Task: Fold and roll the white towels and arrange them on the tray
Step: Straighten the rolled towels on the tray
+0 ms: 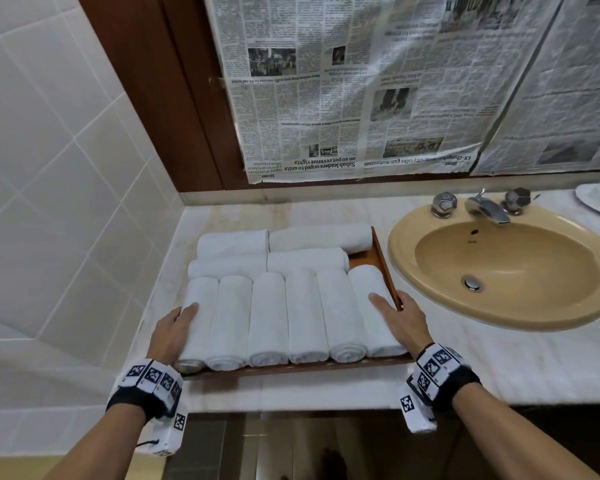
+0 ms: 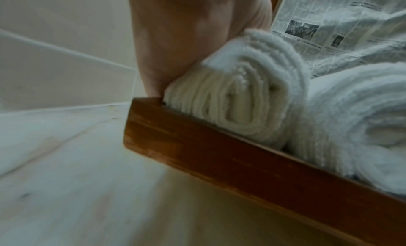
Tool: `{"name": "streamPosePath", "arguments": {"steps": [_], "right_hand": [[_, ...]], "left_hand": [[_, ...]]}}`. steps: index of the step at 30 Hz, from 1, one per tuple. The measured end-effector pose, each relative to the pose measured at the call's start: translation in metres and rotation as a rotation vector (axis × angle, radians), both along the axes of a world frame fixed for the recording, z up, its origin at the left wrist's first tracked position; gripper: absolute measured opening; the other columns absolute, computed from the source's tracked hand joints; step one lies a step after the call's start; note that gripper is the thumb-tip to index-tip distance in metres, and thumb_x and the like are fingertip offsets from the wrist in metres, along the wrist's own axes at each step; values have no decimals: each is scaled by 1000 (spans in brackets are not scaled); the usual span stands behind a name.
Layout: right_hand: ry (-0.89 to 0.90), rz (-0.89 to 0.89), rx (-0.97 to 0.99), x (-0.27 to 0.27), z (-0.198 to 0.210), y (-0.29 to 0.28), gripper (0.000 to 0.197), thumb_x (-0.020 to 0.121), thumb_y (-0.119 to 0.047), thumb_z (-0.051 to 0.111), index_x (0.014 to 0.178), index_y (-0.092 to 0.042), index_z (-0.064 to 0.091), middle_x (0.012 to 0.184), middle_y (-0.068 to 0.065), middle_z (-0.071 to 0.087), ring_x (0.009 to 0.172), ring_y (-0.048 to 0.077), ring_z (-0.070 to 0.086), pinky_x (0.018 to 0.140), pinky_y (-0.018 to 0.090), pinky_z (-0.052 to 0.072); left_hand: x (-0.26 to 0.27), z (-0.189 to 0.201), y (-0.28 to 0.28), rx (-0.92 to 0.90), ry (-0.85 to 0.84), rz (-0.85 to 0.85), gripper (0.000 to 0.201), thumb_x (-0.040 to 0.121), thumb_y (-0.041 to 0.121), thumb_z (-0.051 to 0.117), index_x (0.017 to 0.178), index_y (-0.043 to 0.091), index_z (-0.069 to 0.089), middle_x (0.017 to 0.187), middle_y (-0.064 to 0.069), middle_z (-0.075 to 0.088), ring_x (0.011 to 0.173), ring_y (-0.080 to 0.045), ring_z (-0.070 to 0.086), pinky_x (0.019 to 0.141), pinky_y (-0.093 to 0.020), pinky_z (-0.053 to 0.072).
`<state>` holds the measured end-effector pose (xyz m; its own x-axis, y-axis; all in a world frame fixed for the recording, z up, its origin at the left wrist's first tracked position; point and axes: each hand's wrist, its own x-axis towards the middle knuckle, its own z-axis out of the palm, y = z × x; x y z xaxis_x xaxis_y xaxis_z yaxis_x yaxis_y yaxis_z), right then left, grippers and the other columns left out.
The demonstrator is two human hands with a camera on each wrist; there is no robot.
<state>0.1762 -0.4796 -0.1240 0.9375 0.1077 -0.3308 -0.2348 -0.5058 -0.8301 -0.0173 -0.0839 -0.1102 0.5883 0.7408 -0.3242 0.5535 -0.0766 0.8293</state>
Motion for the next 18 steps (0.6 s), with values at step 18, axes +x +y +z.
{"name": "streamPosePath", "arguments": {"steps": [18], "right_hand": [[71, -99, -30, 2, -21, 24, 98, 58, -88, 62, 134, -26, 54, 129, -3, 60, 115, 20, 58, 101, 46, 48]], "left_hand": [[24, -18, 34, 6, 54, -99, 39, 97, 50, 56, 112, 16, 67, 113, -6, 67, 99, -27, 61, 84, -36, 43]]}}
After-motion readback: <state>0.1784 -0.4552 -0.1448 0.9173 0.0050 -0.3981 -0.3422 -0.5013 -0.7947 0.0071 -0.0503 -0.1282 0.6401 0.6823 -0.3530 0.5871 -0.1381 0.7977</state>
